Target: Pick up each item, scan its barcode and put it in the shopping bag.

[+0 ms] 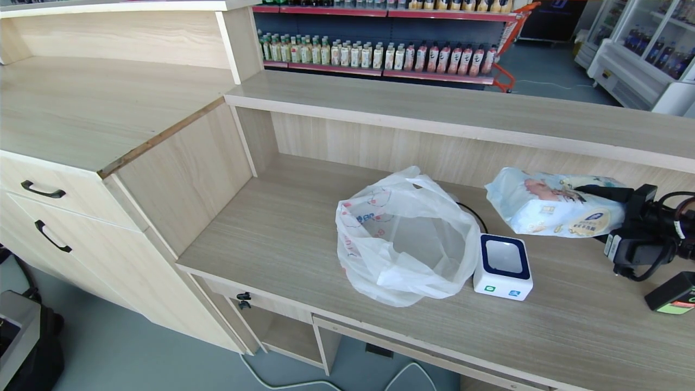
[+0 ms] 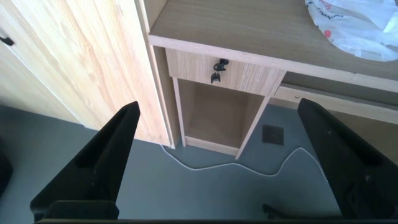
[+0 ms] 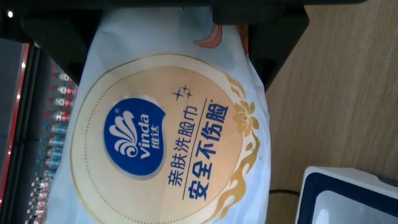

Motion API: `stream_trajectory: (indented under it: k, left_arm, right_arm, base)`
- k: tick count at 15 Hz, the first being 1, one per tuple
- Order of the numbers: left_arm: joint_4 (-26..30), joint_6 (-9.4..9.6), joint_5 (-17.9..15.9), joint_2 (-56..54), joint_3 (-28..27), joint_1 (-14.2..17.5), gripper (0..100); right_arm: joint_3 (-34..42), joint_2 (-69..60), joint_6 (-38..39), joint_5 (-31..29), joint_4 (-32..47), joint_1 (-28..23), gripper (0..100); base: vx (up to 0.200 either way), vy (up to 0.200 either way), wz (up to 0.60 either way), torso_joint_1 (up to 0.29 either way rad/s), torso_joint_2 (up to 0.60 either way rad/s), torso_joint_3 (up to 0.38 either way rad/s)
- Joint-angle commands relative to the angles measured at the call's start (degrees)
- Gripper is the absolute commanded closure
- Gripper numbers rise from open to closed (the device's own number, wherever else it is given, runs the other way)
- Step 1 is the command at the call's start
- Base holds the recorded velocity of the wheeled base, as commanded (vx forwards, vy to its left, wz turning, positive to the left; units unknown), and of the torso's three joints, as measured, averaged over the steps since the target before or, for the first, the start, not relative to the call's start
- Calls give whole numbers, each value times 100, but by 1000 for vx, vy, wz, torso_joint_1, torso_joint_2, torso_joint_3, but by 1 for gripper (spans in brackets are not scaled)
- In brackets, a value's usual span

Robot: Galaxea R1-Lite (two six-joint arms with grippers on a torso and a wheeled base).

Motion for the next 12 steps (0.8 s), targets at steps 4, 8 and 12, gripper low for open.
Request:
stream_trajectory:
  k: [4,8,12]
  left_arm:
    - [-1,-1,1,5,0,1,0]
    - [-1,-1,1,5,0,1,0]
    - [-1,-1,1,5,0,1,0]
  right_arm:
    - [46,198,-71,77,-266,-59,100]
    - [63,163,-177,165,-468,-138,100]
    - [98,198,-212,192,-468,-112,100]
  base:
    - [0,0,0,0,0,0]
    - [0,0,0,0,0,0]
    - [0,0,0,0,0,0]
